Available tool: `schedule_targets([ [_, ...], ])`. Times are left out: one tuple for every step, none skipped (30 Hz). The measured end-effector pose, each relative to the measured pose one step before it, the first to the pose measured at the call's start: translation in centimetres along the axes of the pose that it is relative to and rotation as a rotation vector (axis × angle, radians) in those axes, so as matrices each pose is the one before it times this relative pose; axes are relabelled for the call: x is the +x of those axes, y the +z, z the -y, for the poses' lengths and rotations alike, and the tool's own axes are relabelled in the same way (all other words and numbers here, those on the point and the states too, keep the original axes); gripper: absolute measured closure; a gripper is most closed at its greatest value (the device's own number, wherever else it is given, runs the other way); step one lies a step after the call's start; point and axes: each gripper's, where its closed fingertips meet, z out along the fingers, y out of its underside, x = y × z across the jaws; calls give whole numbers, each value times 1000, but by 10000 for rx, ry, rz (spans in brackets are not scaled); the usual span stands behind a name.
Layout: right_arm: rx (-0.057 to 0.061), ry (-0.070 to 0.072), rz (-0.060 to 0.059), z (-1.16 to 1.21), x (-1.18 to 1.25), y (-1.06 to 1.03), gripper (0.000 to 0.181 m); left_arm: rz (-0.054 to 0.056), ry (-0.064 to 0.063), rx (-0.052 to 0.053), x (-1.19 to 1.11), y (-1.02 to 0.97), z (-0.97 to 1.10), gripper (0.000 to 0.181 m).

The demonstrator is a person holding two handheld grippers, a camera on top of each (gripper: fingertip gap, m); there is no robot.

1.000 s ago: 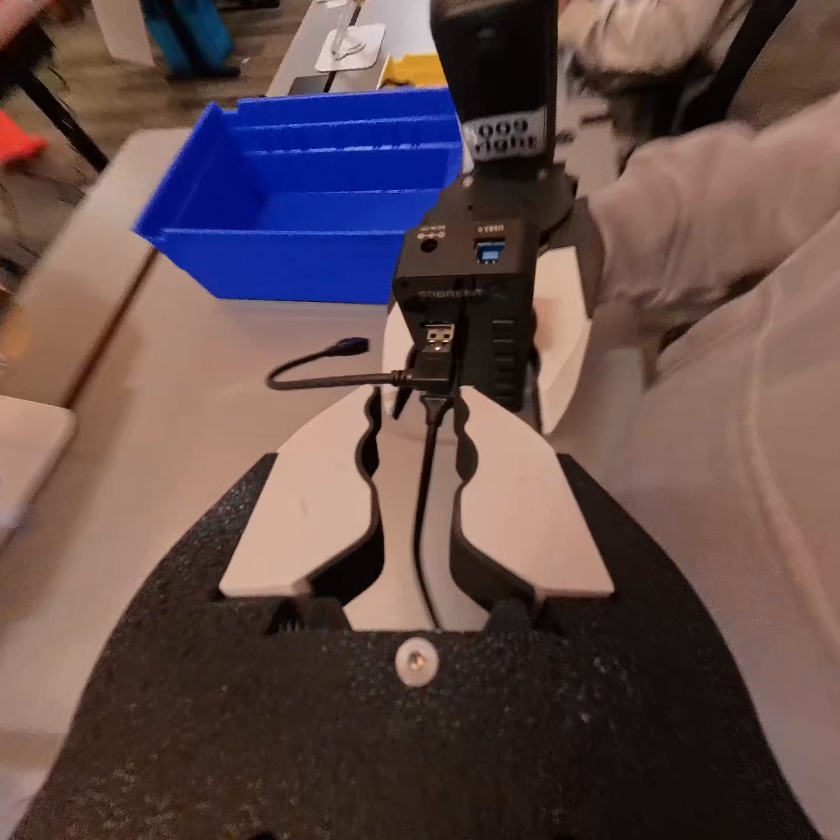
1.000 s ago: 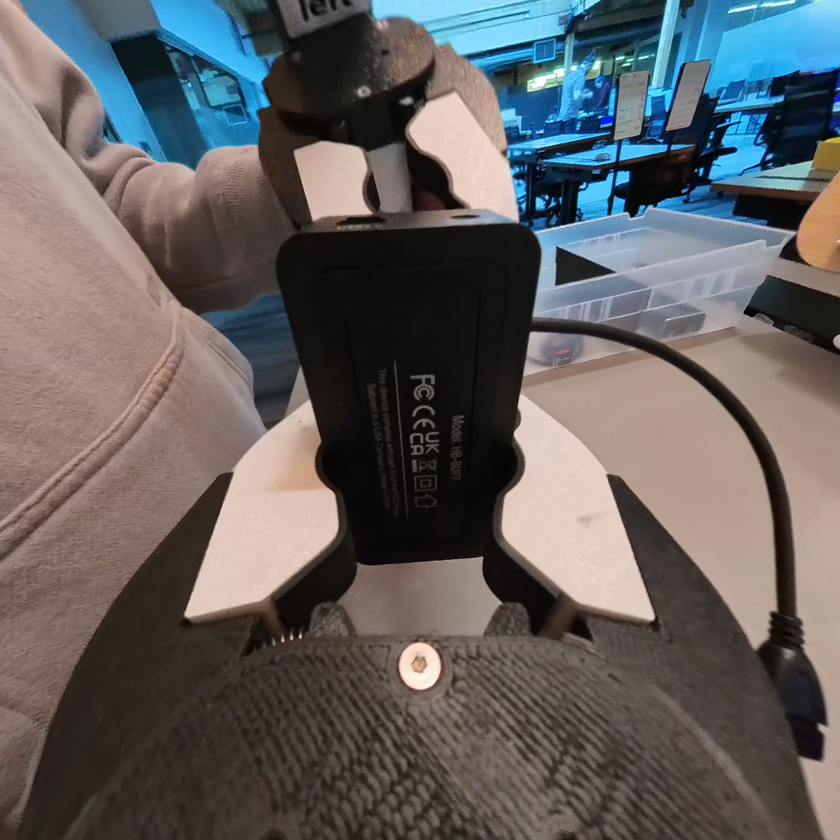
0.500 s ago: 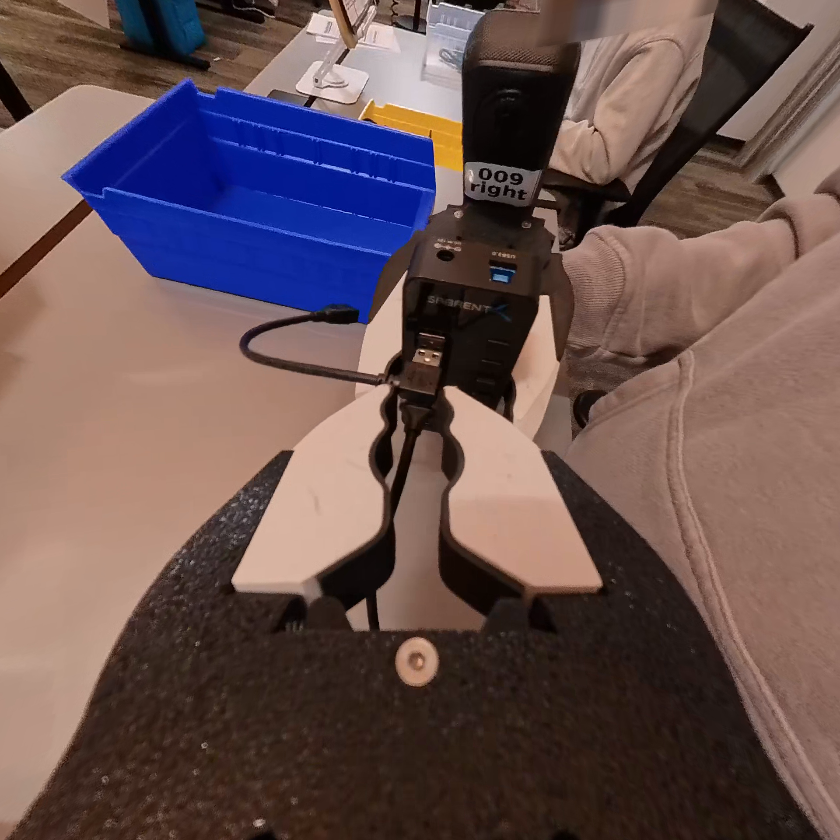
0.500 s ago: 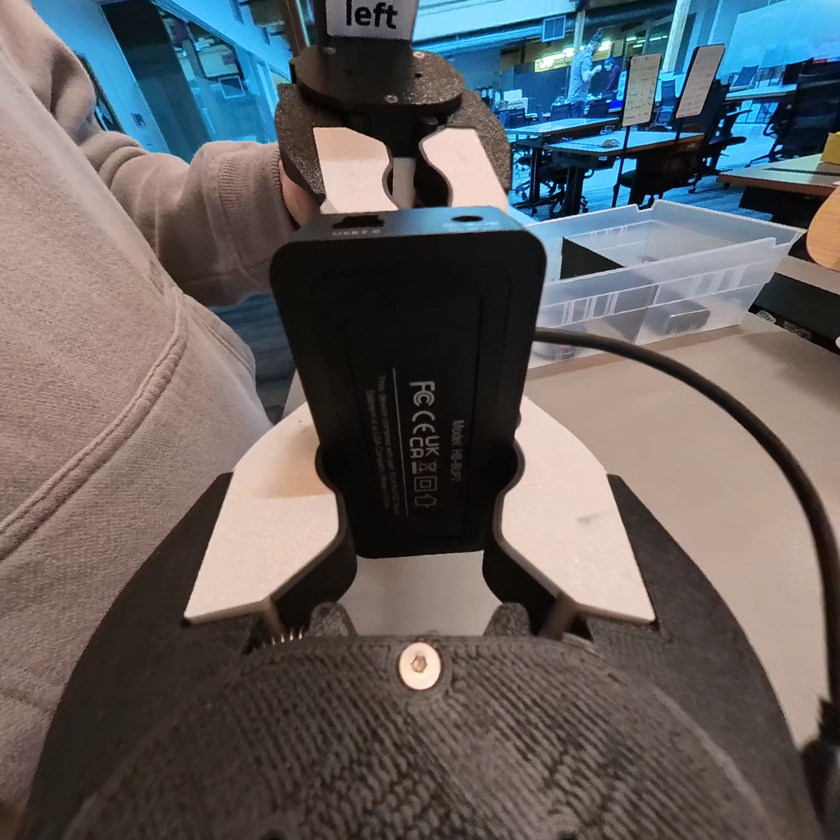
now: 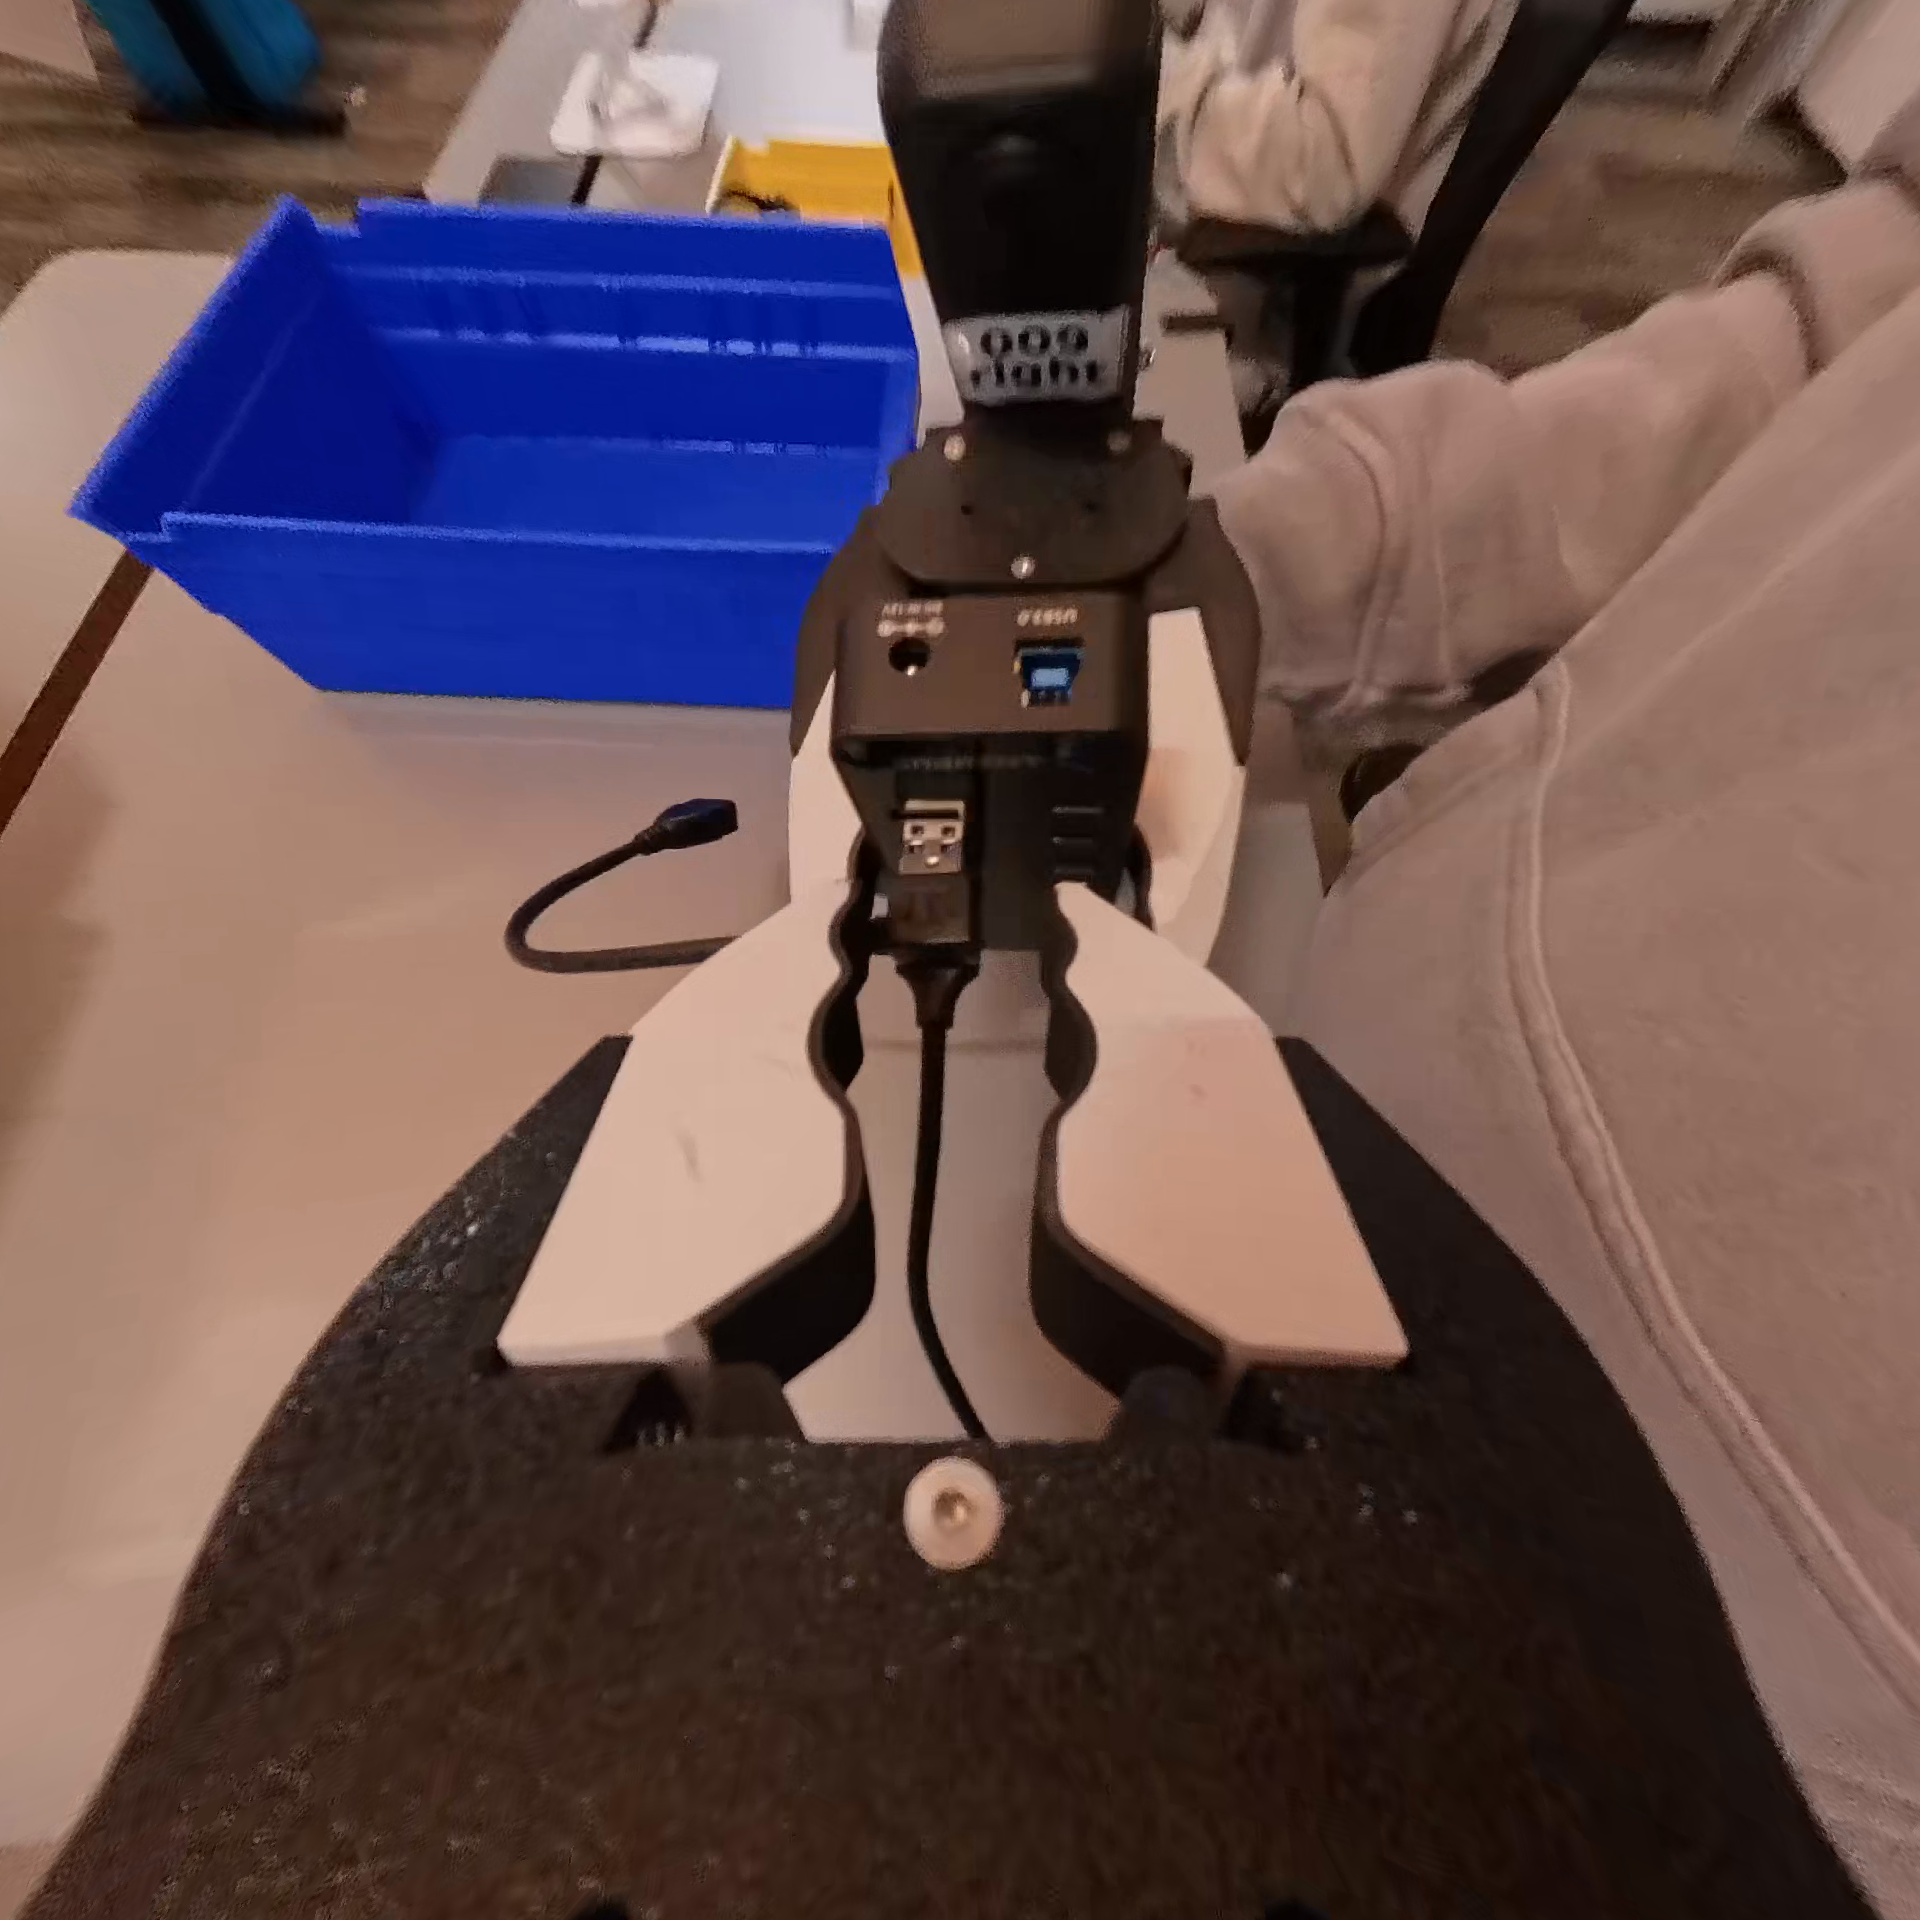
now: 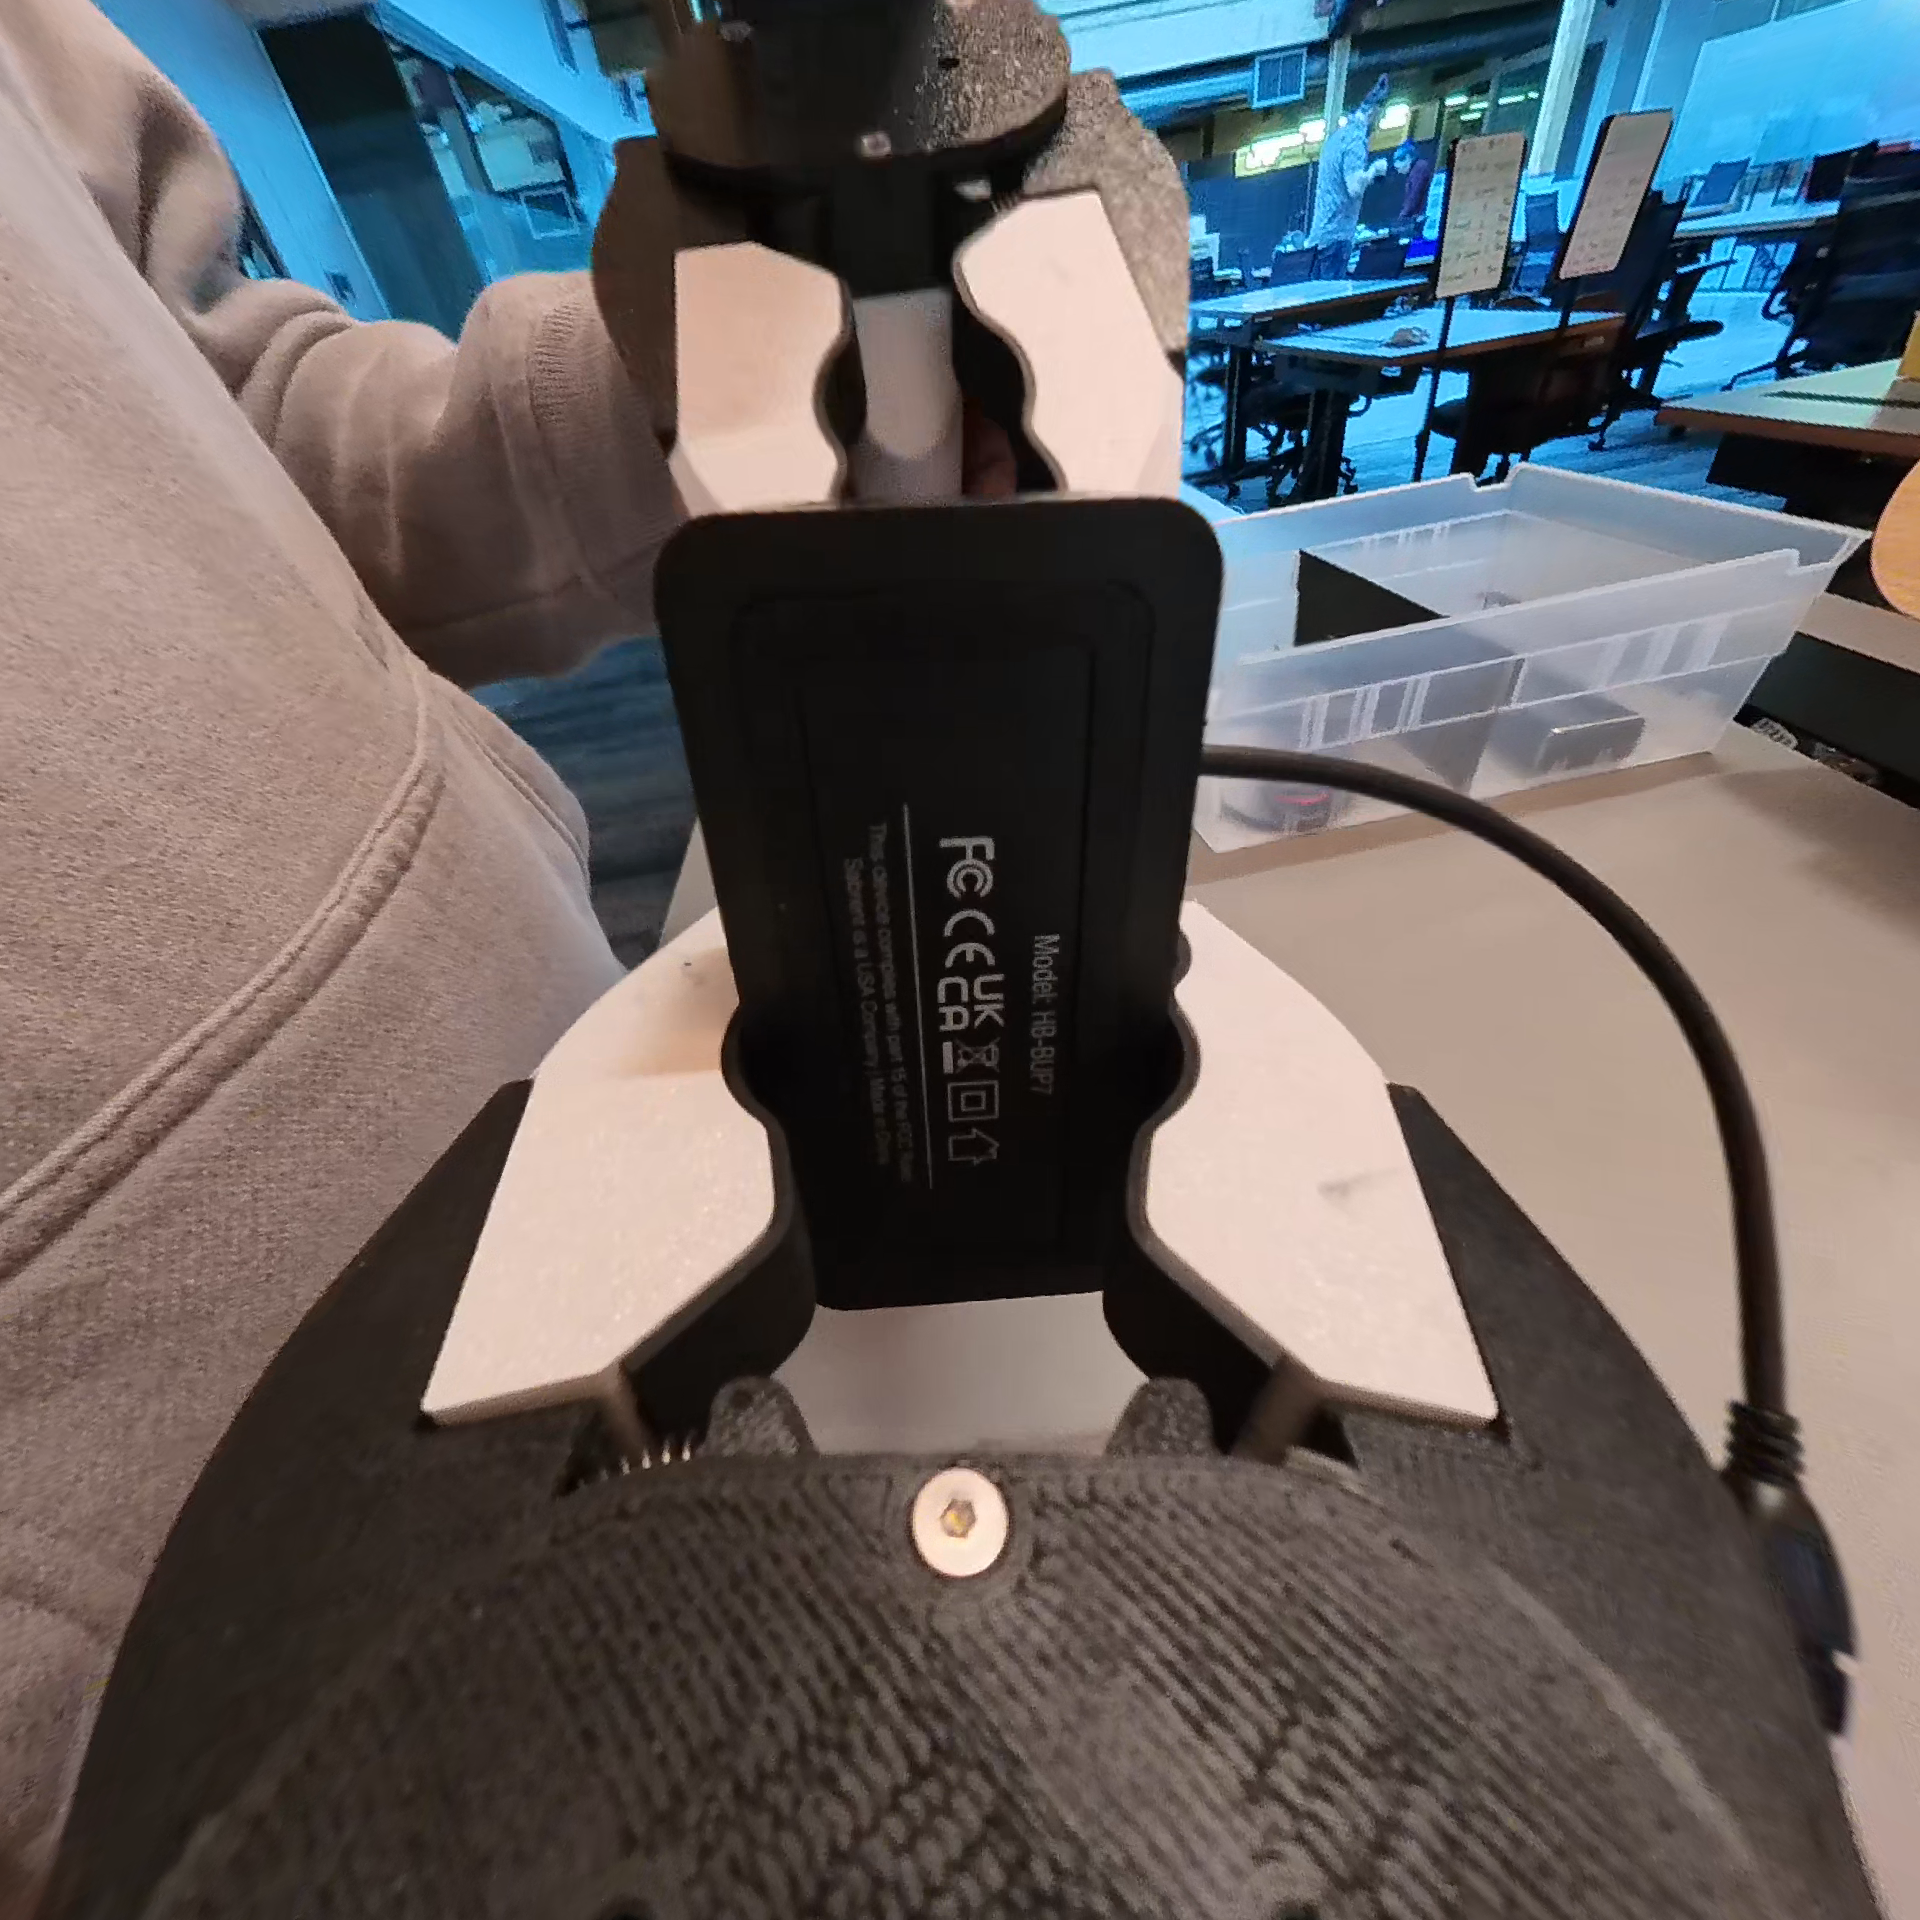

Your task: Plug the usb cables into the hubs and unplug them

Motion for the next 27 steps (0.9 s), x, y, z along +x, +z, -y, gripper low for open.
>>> schedule_targets([
  [65,-22,47,113,-108,8,112,250,144,-159,-266,113,-97,151],
  [47,17,-7,77,-24,11,112,70,109,37,-6,57,110,152],
  [40,67,90,26,-130,22,110,-111,-36,114,191,72,193,157],
  [59,22,53,40,-118,23,110,-97,-143,65,113,146,91,161],
  [33,12,-7,10,-36,54,110,-60,-113,-57,58,191,-123,165],
  [8,25,25,-8,-59,46,110,-37,-34,-144,41,169,-231,165],
  [-36,14,-11,-114,13,10,110,28,3,-126,-13,69,-150,165],
  [3,5,-52,-78,67,-12,110,24,6,-92,-19,46,-89,165],
  [19,52,34,-21,-43,9,110,-7,-4,-63,-14,30,-64,165],
  [46,29,-6,38,-7,-5,110,17,-9,29,-87,1,37,165],
  [121,44,-12,137,34,-21,110,6,-69,100,-83,4,96,165],
  [112,90,45,89,5,-31,110,-43,-152,22,-47,44,-6,166],
  [15,13,-33,-66,69,7,111,-18,-68,-43,-56,51,-53,166],
  [11,41,-49,-107,86,46,111,36,76,-5,-47,55,9,166],
  [126,99,25,-2,15,3,110,44,82,16,-22,57,51,166],
  [204,89,5,92,19,-47,112,13,29,70,15,43,147,166],
  [281,85,20,225,-6,-89,111,-3,-29,186,22,-18,298,166],
  [376,164,63,433,-14,-113,111,105,-117,304,-135,-98,469,165],
  [357,179,-4,480,89,-93,111,220,-164,391,-296,-232,626,165],
  [231,79,-85,354,211,-127,111,226,-173,477,-316,-383,752,162],
  [118,-26,-81,232,168,-157,111,92,-168,476,-144,-485,739,163],
  [97,0,-58,228,118,-189,111,16,-152,364,-59,-477,545,173],
  [137,-5,-59,289,87,-202,111,81,-153,168,-153,-362,201,181],
  [123,13,3,269,25,-188,112,45,-164,-89,-142,-167,-228,181],
  [55,-9,-30,157,78,-138,112,-94,-93,-259,65,-2,-527,181],
  [-19,-48,-59,59,118,-70,110,21,9,-181,-7,109,-449,181],
  [-42,-25,28,24,4,-25,110,89,68,-46,-23,154,-219,181],
])
